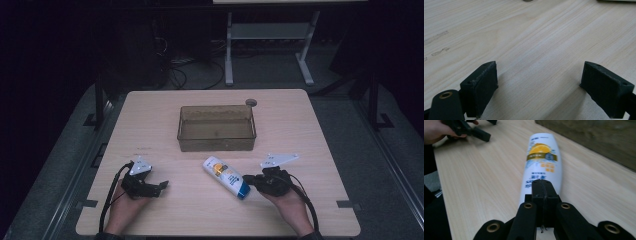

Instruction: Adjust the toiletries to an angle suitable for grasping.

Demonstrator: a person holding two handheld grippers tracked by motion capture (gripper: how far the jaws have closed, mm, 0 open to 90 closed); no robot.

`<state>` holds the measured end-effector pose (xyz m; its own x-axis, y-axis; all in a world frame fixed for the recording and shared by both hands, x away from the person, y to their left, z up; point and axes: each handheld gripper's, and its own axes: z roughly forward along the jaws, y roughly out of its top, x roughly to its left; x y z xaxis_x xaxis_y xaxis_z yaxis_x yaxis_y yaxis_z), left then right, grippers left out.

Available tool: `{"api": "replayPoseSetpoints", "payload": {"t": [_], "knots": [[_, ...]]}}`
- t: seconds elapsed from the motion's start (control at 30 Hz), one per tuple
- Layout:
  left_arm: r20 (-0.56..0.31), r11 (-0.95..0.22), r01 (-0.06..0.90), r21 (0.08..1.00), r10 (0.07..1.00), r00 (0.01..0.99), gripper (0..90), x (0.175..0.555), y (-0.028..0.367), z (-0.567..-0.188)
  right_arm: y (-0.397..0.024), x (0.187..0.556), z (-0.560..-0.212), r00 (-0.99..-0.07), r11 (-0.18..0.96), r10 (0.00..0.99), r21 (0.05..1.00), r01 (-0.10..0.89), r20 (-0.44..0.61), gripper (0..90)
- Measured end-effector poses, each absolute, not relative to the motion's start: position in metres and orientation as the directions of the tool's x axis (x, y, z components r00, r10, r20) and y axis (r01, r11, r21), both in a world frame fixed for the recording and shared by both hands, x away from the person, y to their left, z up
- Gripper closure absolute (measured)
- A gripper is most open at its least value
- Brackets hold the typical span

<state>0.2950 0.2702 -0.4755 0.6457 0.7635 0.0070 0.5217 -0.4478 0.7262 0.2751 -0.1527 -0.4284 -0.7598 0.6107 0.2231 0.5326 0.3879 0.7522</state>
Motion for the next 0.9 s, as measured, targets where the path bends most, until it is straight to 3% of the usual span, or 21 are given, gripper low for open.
{"api": "replayPoseSetpoints", "payload": {"t": [0.53, 0.9], "knots": [[0.008, -0.451, 0.518, 0.727, 0.760, 0.650, 12.6, 0.295, 0.270, -0.476, -0.115, 0.262, -0.441, -0.815, 0.464, 0.525, 0.720, 0.516, 0.247, 89.4], [0.008, -0.454, 0.517, 0.726, 0.757, 0.653, 12.6, 0.295, 0.269, -0.475, -0.113, 0.262, -0.450, -0.811, 0.497, 0.536, 0.690, 0.527, 0.233, 89.4]]}}
